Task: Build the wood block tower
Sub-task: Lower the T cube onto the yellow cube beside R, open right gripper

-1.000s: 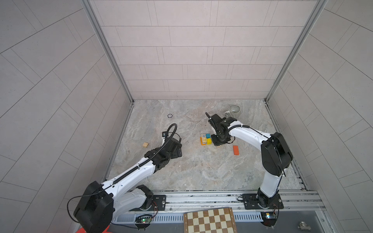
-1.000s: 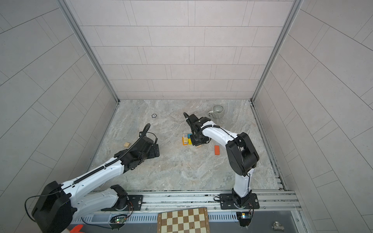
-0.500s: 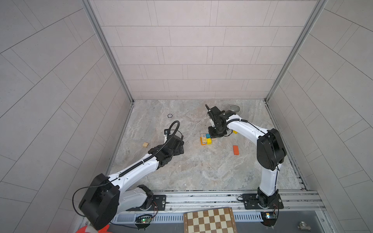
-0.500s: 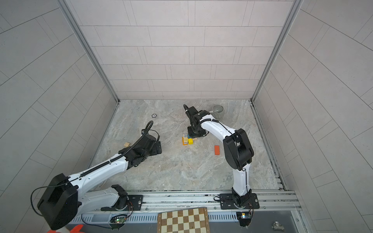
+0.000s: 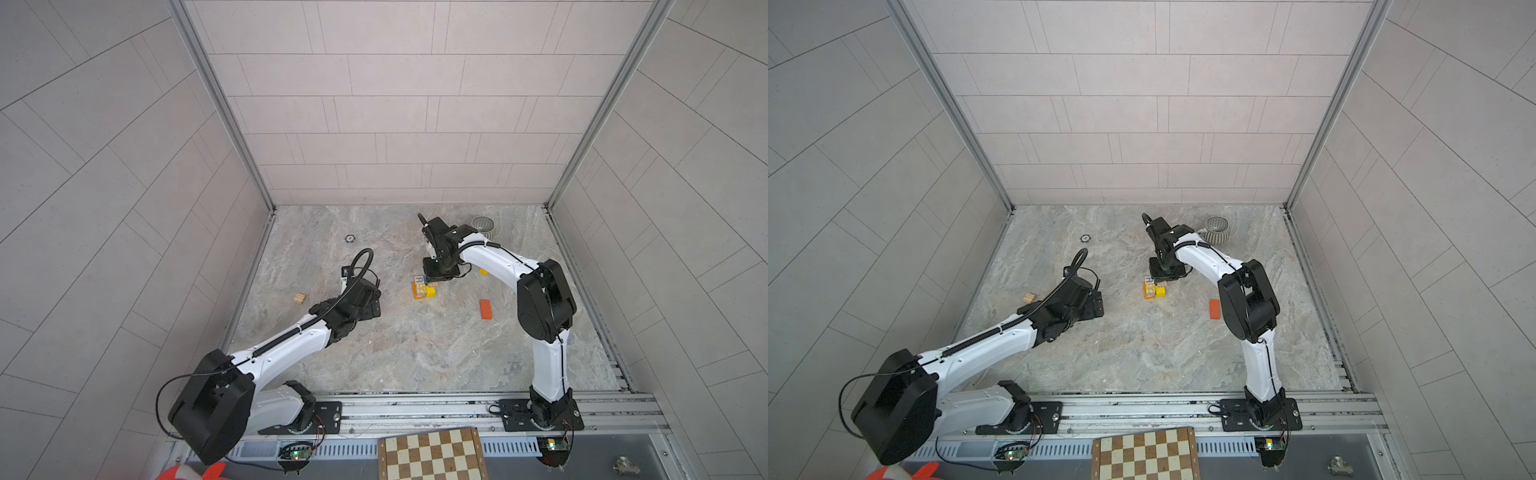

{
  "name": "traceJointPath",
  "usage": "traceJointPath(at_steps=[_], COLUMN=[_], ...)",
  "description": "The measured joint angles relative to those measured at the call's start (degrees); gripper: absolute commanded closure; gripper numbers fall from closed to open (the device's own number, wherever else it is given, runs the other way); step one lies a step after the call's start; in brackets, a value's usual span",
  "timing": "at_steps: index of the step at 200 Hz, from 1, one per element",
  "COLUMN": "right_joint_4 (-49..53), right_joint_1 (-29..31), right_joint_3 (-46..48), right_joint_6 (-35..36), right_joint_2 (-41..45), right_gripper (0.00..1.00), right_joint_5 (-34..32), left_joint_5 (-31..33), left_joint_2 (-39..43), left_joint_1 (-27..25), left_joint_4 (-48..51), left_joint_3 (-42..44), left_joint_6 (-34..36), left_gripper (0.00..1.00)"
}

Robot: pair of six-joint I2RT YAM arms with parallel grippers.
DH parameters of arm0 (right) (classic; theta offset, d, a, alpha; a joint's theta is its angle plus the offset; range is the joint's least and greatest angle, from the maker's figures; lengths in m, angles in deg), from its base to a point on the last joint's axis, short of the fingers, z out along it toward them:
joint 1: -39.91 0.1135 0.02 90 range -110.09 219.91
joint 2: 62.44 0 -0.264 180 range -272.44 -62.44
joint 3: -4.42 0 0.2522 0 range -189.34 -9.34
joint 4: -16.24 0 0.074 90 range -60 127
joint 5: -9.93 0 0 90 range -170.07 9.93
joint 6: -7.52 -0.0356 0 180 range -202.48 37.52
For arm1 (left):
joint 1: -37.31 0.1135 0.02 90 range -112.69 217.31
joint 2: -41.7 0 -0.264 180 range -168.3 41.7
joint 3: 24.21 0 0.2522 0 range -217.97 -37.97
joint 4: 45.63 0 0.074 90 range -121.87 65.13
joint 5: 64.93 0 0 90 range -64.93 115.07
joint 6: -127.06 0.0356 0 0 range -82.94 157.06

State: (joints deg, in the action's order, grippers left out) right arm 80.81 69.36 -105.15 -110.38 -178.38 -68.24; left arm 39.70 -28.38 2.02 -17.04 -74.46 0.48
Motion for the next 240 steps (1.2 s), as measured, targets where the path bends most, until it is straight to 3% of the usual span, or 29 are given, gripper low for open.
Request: traceJointPath(at_steps=[240], right_joint_4=[-0.22], right_joint_1=[-1.29], right_joint_3=[-3.48], right_joint_6=[-1.55], right_joint_2=[-4.17], right_gripper=[0.74], right_joint_5=[1.73], left_joint_5=[-2.19], left_joint_2=[-1.51], left_joint_1=[0.00], left_joint_4=[-1.29], left_joint_3=[0.00], left_joint_6=[0.46], left_gripper=[0.00])
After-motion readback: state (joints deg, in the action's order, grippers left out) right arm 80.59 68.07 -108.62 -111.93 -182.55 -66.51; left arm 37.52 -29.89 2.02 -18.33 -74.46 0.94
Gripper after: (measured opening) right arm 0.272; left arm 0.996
